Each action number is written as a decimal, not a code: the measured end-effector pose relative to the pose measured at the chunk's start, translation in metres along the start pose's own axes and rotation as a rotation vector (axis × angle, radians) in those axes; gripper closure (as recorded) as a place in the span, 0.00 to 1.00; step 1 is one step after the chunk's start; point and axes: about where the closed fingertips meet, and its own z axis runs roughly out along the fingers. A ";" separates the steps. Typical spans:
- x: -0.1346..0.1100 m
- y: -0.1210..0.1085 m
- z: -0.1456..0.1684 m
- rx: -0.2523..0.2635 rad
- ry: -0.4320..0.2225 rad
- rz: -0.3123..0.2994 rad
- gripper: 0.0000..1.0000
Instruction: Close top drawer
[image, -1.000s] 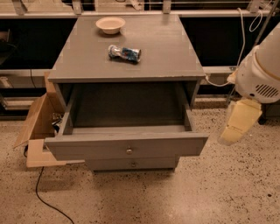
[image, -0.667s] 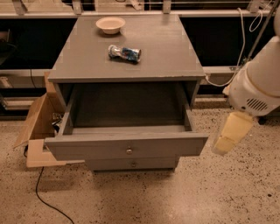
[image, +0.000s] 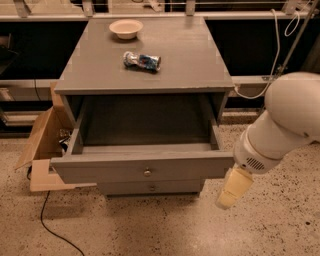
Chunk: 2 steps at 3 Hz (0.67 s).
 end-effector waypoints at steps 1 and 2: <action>-0.002 0.003 0.052 -0.057 0.002 0.014 0.00; -0.018 -0.004 0.101 -0.072 -0.022 0.006 0.26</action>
Offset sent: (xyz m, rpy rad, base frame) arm 0.0323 0.0507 -0.1255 0.0815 0.0712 0.0157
